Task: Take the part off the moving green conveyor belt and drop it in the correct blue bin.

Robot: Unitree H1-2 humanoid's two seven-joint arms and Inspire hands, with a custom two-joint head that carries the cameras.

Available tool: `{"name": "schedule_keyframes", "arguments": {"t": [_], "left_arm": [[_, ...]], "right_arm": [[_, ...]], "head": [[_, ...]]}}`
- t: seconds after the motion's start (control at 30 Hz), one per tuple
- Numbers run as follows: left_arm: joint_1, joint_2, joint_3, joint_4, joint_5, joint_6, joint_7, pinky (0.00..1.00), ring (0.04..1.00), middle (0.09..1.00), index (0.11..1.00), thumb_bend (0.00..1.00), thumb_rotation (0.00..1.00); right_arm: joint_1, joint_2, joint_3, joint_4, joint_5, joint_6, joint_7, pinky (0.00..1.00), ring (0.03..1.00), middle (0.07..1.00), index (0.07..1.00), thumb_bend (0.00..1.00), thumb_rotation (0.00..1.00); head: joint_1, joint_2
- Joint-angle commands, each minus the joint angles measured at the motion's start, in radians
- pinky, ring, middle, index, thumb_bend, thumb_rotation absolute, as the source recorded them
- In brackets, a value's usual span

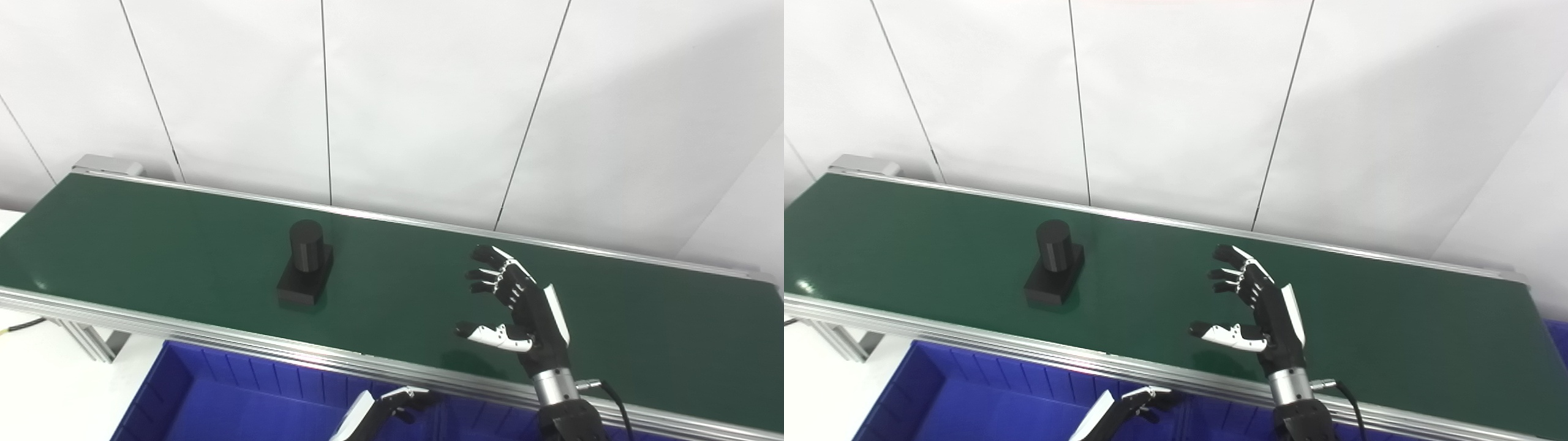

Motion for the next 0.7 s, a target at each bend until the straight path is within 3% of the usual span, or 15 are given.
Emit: {"name": "schedule_keyframes", "arguments": {"t": [0.0,0.37,0.67], "left_arm": [[-0.029,-0.009,-0.008,-0.010,0.007,-0.038,0.020,0.65,0.742,0.769,0.739,0.88,0.15],[-0.022,-0.007,-0.016,-0.026,0.007,-0.038,0.028,0.65,0.738,0.770,0.743,0.88,0.14],[-0.013,-0.006,-0.023,-0.039,0.015,-0.038,0.032,0.66,0.746,0.773,0.744,0.88,0.15]], "right_arm": [[-0.058,0.010,0.000,0.010,-0.010,-0.043,-0.009,0.61,0.699,0.803,0.802,0.96,0.25],[-0.142,0.023,0.006,0.127,-0.008,-0.044,0.004,0.63,0.732,0.847,0.829,0.95,0.21],[-0.206,0.045,-0.003,0.225,0.005,-0.044,0.016,0.66,0.736,0.836,0.833,1.00,0.25]], "head": [[0.002,0.001],[0.007,0.013],[0.013,0.016]]}}
